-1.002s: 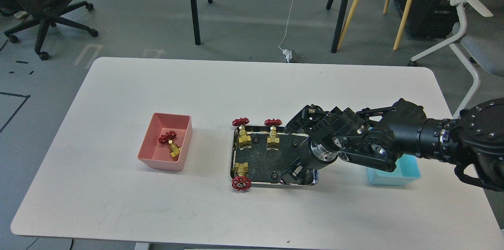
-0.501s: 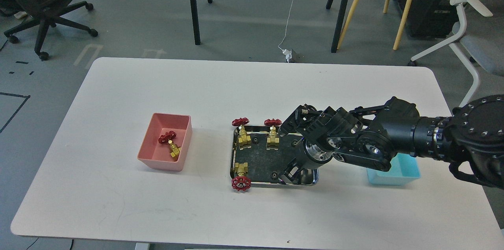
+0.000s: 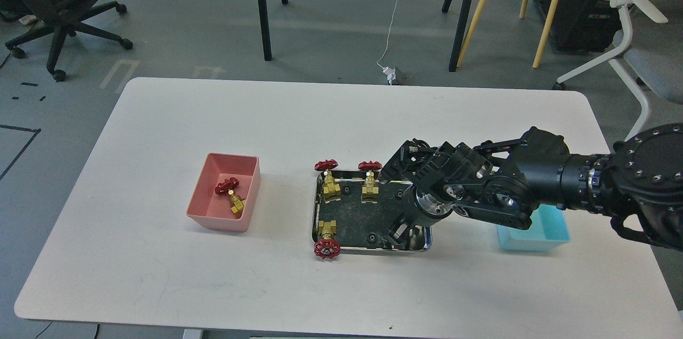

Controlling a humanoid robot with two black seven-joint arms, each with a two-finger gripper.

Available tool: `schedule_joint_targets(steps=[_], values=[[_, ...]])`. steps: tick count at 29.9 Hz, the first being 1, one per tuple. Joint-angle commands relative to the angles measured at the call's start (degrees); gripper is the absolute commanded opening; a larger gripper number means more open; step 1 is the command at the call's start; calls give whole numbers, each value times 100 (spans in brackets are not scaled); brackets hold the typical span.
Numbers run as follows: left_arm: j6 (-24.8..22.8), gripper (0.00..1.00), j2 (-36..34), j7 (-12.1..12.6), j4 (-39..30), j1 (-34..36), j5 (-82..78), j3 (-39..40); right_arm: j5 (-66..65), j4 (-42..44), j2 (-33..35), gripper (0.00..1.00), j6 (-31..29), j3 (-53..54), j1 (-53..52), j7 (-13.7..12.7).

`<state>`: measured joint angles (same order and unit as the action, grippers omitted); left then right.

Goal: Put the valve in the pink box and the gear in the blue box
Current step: 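Close the right hand fingers around the black gear on the tray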

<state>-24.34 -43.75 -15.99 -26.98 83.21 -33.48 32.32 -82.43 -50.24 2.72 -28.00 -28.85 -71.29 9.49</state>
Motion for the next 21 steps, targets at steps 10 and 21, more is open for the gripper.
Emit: schedule_joint_targets(steps=[10,21], values=[[-27,99,7,-18,114,2,0,-6,-1,-21,-43,41,0,-42,-34,0],[-18,99,7,-18,141,-7,0,-6,-1,-47,-105,27,0,-42,-87,-17]])
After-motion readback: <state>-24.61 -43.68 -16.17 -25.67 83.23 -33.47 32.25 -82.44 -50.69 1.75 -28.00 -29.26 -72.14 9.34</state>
